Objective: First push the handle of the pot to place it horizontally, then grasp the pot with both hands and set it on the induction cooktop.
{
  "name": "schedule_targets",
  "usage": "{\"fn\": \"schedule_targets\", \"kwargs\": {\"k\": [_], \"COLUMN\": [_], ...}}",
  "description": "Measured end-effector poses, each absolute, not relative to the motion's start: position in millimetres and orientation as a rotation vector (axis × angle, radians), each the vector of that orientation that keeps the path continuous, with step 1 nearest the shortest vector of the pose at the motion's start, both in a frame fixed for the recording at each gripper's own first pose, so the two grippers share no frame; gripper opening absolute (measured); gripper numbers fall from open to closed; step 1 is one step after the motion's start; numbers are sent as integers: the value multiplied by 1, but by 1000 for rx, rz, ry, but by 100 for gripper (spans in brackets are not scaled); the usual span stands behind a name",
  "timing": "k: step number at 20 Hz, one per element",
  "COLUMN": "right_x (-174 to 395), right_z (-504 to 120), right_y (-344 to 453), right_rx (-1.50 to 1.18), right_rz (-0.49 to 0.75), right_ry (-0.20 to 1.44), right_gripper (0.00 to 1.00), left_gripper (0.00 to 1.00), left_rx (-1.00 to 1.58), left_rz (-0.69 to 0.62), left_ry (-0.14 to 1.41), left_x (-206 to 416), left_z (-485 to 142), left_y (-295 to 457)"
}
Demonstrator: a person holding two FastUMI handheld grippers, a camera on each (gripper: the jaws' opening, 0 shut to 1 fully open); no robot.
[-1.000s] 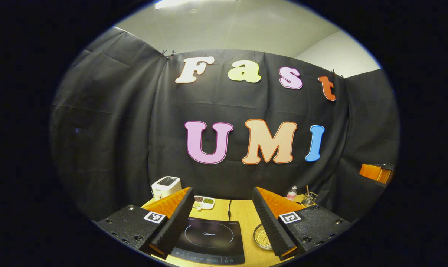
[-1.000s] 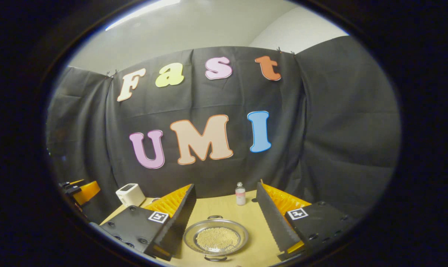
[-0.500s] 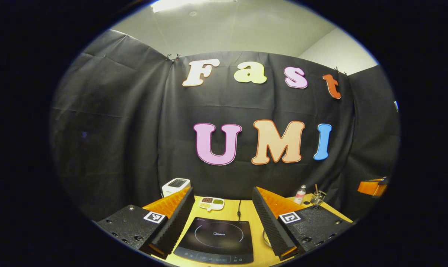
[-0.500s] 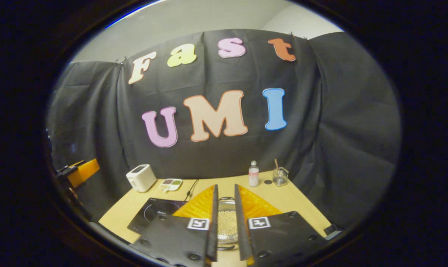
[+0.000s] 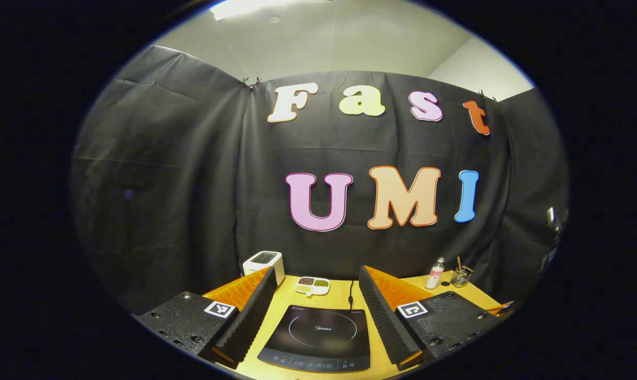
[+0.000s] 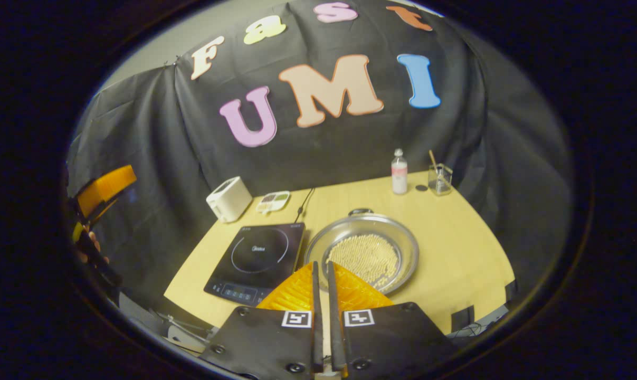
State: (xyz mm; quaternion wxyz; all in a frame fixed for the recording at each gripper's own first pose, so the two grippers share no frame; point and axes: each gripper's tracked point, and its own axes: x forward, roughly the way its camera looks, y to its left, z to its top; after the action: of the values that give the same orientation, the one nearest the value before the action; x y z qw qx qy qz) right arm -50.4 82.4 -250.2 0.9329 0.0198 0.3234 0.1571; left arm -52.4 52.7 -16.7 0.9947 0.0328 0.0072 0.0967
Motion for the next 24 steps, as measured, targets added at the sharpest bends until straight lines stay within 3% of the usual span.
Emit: {"fn": "schedule_targets", "kwargs": {"k": [1, 17, 18, 19, 22, 23, 24], "right_x": [-55, -65, -63, -61, -54, -53, -54], "right_z": [-265, -410, -413, -416, -428, -431, -434], "right_y": [85, 107, 106, 106, 97, 93, 90], "right_rx": [37, 43, 43, 46, 41, 39, 43], "right_rz": [334, 369, 366, 361, 333, 322, 313], "right_ry": [697, 1078, 1090, 1098, 1130, 1142, 1157], "right_gripper": [8, 8, 0, 8, 8, 0, 8], "left_gripper": [92, 92, 92, 92, 92, 92, 92], "left_rx": [68, 95, 99, 102, 104, 100, 98], "left_rz": [200, 303, 311, 319, 336, 338, 340], "left_ry": [17, 48, 49, 48, 50, 51, 53], "left_x": [-54, -64, -64, -63, -59, -58, -56], "left_z": [-17, -24, -24, -24, -25, -25, -26], "left_y": [55, 78, 80, 81, 82, 82, 81]}}
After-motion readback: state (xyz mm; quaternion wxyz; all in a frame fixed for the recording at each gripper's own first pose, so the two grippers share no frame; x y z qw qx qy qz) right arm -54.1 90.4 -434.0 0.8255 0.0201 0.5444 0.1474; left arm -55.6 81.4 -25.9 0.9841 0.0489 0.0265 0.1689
